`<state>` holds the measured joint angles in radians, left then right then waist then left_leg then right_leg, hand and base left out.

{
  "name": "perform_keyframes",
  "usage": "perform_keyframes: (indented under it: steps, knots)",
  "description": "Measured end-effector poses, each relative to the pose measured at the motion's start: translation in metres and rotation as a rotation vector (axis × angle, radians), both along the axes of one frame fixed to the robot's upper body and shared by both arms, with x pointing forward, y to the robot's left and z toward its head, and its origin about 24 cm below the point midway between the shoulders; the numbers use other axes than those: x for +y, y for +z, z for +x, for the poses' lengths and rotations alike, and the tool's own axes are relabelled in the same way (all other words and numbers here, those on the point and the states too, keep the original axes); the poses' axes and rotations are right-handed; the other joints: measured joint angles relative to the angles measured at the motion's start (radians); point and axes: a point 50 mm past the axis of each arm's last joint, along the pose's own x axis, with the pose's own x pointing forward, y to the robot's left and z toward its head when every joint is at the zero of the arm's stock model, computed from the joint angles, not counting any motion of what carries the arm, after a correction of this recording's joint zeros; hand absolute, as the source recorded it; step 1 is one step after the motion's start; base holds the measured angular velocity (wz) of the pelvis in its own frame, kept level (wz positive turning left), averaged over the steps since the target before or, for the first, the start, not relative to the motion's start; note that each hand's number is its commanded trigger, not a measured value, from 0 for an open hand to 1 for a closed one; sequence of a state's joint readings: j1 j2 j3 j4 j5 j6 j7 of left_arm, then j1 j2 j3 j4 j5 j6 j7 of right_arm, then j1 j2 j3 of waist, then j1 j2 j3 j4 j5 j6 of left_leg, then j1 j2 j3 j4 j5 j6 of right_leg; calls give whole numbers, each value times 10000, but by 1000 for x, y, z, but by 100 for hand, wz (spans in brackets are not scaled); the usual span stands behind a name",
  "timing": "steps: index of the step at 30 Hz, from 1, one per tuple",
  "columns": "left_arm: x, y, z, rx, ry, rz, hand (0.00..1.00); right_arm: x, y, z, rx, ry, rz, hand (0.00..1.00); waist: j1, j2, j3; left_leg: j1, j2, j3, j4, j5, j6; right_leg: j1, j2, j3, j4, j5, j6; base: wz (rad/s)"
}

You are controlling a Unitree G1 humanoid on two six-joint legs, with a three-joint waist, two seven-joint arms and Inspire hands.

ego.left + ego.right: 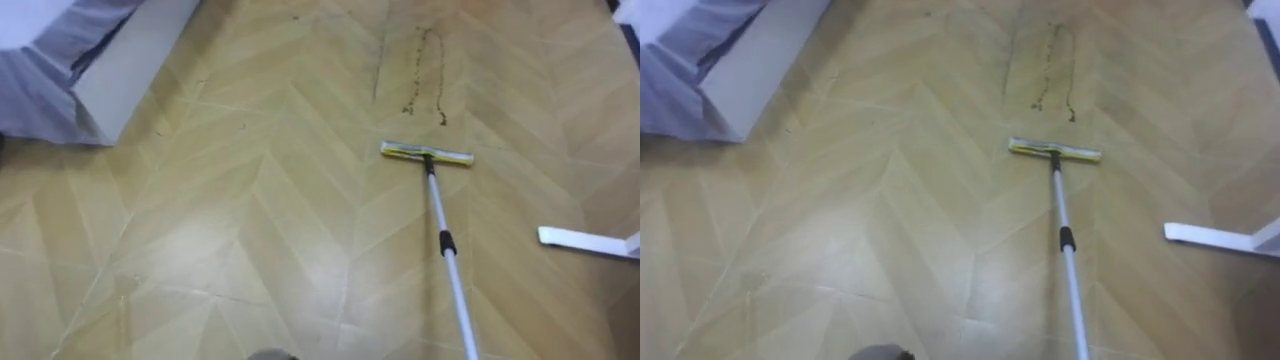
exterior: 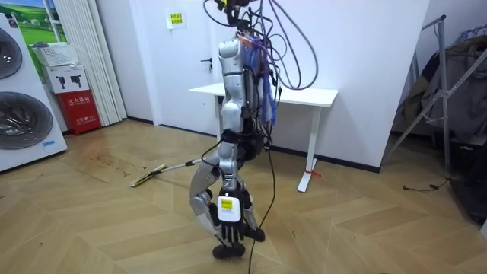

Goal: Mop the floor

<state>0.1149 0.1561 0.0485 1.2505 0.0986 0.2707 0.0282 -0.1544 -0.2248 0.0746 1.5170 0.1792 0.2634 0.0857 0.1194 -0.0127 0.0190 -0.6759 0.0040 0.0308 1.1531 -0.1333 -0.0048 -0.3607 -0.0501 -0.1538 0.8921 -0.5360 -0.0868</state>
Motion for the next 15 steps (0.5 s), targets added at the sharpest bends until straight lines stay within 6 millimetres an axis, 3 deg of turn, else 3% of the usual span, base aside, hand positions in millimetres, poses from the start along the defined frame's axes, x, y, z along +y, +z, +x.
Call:
perform_keyframes:
  steps: [1,3,5,7,8,9,10,11,12,14,15]
  knots:
    - [1,0,2,-37,-100,8,0,-1,1,5,-146,-22,19,100,10,-12,1,-87,-23,33,-426,-92,44,-88,0,50,105,-46,30,11]
    - [6,2,7,-236,-222,-35,0,-3,5,22,-633,-180,178,100,28,3,6,-84,-49,116,-3013,-227,76,-367,-8,154,180,-190,163,0]
    - [7,2,7,-231,-245,-178,0,-1,5,24,-819,-352,334,100,-23,99,31,-92,-59,80,-4098,-136,92,-423,-67,157,120,-310,273,0]
    - [4,1,9,-287,-299,-440,0,-4,3,14,-672,-653,400,100,-45,83,-32,-166,-224,336,-4097,-199,206,-416,-416,163,10,-465,454,3]
    - [2,1,14,-413,-458,-576,0,-7,3,1,-398,-798,372,100,-76,125,-125,-181,-346,552,-4102,-416,542,-416,-631,180,-85,-466,490,9]
    - [0,0,16,-459,-487,-689,0,-14,3,-11,-83,-932,262,100,-94,111,-134,-188,-681,635,-4114,-696,977,-476,-936,237,7,-434,797,9]
    - [-1,0,19,-543,-486,-722,0,-17,4,-18,95,-990,177,100,-86,100,-138,-194,-883,645,-4108,-800,1128,-620,-1079,276,353,-410,838,0]
    - [-3,0,24,-661,-530,-744,0,-24,5,-32,451,-1019,-8,100,-82,119,-130,-186,-1244,622,-4050,-985,1309,-1231,-1252,587,1399,32,924,-11]
    - [-3,0,28,-819,-575,-671,0,-27,6,-47,817,-1033,-141,100,-104,218,-152,-167,-1474,484,-3959,-1225,1423,-1932,-1279,993,2461,680,969,-16]
    - [-2,1,35,-1162,-606,-352,0,-23,4,-66,1219,-1198,-96,100,-268,439,-145,-147,-1623,127,-3930,-1496,1520,-3090,-1025,1123,3035,857,983,-7]
    - [-1,2,38,-1288,-616,-197,0,-17,2,-79,1543,-1259,16,100,-505,525,-127,-114,-1663,-84,-3955,-1537,1483,-3730,-986,816,2745,876,1020,21]
